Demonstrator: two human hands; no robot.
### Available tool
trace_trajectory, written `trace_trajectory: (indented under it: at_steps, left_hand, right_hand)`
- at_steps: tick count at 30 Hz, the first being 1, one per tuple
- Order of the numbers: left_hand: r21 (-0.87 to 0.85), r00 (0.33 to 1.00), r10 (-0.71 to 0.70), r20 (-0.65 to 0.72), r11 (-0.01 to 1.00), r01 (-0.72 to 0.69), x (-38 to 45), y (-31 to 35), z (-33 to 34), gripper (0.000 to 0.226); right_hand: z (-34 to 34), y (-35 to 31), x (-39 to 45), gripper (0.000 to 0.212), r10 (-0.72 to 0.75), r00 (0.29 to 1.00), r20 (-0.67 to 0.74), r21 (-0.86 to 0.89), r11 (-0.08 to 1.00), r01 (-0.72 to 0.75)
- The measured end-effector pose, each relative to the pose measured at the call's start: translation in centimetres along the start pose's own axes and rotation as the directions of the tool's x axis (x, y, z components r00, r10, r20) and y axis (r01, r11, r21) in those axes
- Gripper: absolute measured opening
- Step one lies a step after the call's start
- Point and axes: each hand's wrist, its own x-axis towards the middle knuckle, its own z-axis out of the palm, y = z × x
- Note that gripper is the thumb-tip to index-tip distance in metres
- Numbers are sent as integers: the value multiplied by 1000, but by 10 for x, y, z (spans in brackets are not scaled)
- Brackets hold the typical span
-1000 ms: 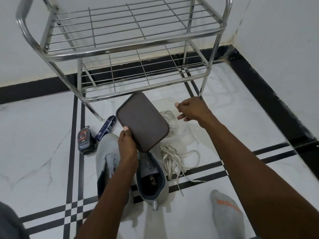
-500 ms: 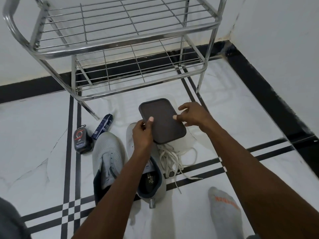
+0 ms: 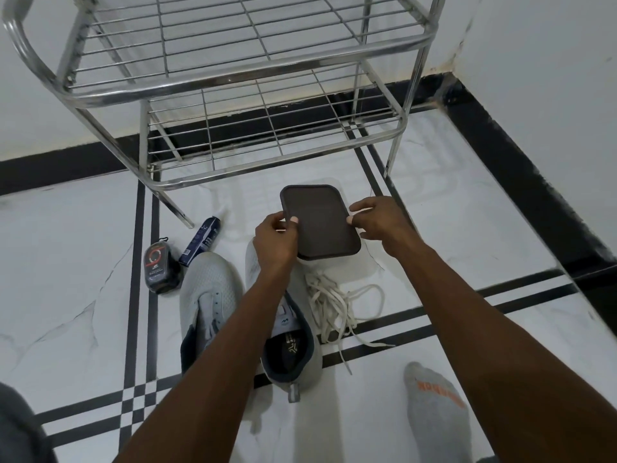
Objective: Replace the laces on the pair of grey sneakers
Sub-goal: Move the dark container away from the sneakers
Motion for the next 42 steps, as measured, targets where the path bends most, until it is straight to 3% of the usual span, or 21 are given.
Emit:
trace_trajectory:
  at_steps: [8,15,24,32,39,42]
  left_hand:
    - [-72,997,-54,48,996,58,5,-10,-5,33]
    - [-245,991,-118,60,961,129,13,-9,-6,31]
    - [-104,993,-105,-45,990,100,16,2,5,32]
    - [-71,997,-38,66,997,43,5,-13,-1,44]
    - [43,999,-31,-31,999,32,-7,-17,3,41]
    - [-6,997,-72,22,997,72,-7,-17,4,37]
  right_hand:
    - [10,3,0,46,-84,996,-37,-156,985,78]
    - [8,-8,-2,42,-204,978,-45,-247,951,187]
    - [9,-10,2,34,-192,981,-11,-251,951,183]
    - [8,-3,6,42,-117,991,57,-223,967,127]
    - [12,10,12,50,-82,996,33,-131,988,85]
    - [10,11,10,52,-54,994,99,-86,994,62]
